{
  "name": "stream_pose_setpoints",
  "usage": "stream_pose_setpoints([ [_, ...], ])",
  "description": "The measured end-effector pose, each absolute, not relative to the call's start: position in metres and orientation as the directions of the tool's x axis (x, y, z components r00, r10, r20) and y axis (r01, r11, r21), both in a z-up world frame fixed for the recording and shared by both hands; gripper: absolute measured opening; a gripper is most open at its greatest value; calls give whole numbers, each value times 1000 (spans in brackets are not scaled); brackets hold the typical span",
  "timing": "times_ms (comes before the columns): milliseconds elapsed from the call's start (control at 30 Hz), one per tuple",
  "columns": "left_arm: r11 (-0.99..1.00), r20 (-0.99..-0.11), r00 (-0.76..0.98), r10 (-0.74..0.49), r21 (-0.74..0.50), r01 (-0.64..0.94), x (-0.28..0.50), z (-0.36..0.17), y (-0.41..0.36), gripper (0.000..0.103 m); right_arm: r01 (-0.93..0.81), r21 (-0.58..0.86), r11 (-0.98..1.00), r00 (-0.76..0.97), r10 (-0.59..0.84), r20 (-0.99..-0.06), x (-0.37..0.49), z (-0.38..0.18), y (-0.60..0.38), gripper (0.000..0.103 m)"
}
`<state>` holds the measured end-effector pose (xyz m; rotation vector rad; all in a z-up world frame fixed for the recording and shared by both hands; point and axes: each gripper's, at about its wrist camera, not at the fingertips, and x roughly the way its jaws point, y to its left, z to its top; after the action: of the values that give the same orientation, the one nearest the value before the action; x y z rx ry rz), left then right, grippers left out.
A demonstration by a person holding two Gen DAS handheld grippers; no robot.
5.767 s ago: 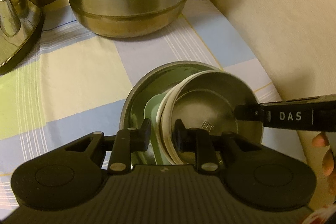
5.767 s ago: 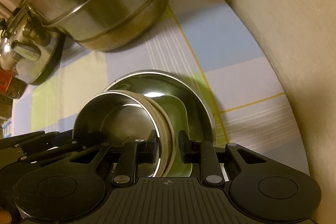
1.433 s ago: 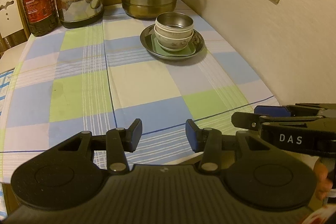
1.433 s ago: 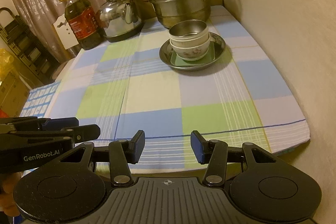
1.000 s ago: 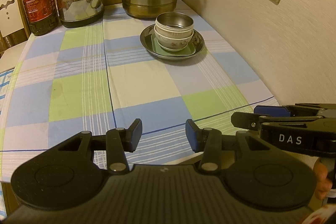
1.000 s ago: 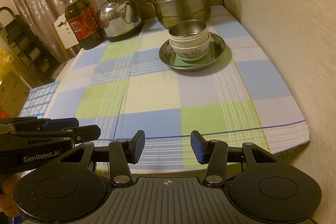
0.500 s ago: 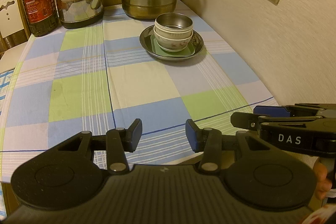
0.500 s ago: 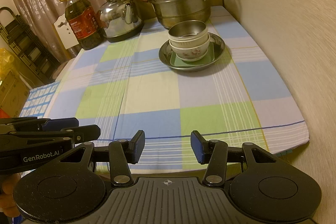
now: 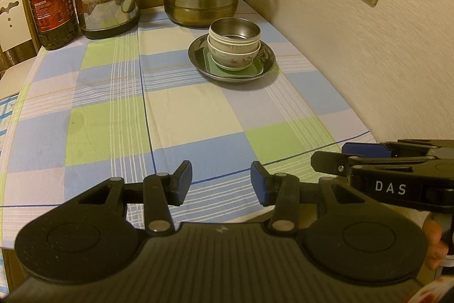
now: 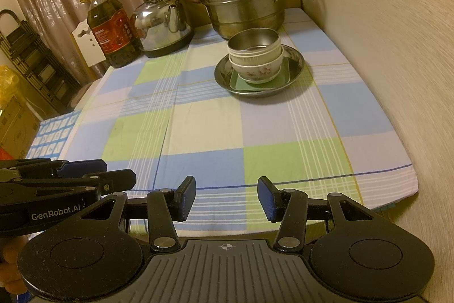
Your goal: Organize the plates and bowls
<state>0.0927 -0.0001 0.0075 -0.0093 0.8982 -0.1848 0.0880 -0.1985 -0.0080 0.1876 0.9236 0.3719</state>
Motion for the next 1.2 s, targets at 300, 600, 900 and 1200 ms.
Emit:
stream_pose_setpoints([
  [300, 984, -777, 608, -164, -85, 156, 94, 7, 1, 43, -232, 315, 920, 545, 391, -741, 88, -8, -198, 49],
  [600, 984, -776, 608, -164, -85, 158, 96, 7, 1, 43, -232, 314, 921, 546, 390, -741, 89, -8, -198, 49],
  [900, 984, -777, 608, -164, -85, 157, 96, 7, 1, 43, -231, 314, 921, 546, 390, -742, 90, -8, -197, 49],
  [1200, 983, -776, 608, -169, -84, 165, 101, 7, 1, 43, -227, 312, 923, 547, 386, -743, 96, -9, -195, 49],
])
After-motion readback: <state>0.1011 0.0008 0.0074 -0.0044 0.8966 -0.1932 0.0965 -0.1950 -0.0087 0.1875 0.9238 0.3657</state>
